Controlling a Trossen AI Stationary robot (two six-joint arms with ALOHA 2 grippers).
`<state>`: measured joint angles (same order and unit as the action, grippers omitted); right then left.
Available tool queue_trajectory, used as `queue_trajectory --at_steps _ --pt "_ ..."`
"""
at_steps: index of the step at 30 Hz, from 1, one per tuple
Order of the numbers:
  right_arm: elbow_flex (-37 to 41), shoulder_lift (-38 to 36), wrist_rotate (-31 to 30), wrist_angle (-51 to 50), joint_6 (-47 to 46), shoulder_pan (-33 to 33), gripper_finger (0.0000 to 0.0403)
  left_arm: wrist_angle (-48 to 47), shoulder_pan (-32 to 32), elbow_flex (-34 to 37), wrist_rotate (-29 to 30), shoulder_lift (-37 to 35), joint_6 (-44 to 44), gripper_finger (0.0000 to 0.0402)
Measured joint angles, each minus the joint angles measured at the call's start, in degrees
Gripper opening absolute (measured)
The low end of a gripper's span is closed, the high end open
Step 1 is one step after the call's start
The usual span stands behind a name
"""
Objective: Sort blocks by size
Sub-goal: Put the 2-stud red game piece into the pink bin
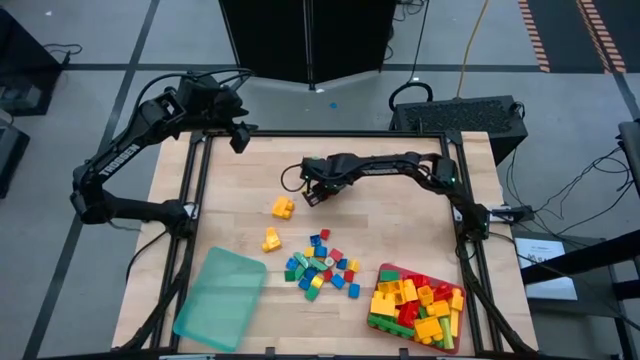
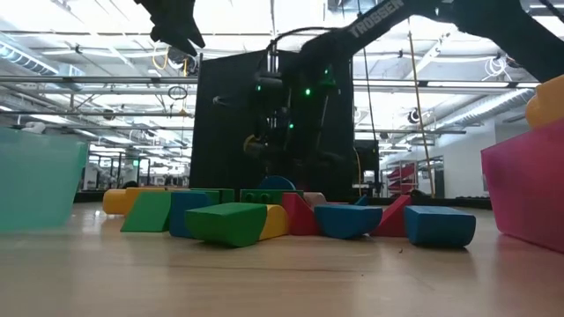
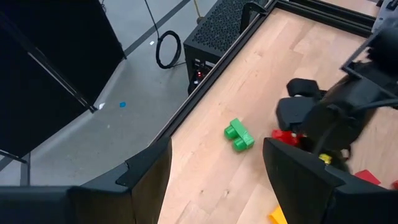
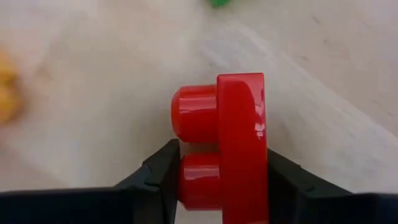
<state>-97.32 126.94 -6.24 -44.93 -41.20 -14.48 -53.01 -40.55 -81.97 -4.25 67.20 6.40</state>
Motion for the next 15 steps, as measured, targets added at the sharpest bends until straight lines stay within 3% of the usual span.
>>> queue_trajectory --at_steps 6,9,12,15 --pt "-0.20 -8.93 0.35 -6.05 0.79 1.59 0.0144 0.01 0.00 0.00 0.01 0.00 0.19 0.0255" --pt "-0.20 -15.60 1.20 -12.91 -0.75 5.42 0.0144 0.01 0.02 0.00 0.00 0.00 0.39 0.0255" --pt "-0.33 -22.94 1.33 -20.65 -5.79 11.18 0.0144 0.00 0.00 0.00 0.00 0.00 0.44 0.0255" --pt "-0.34 -28.64 0.56 -30.61 -16.58 17.88 0.0144 -0.04 0.02 0.00 0.00 0.00 0.41 0.0255"
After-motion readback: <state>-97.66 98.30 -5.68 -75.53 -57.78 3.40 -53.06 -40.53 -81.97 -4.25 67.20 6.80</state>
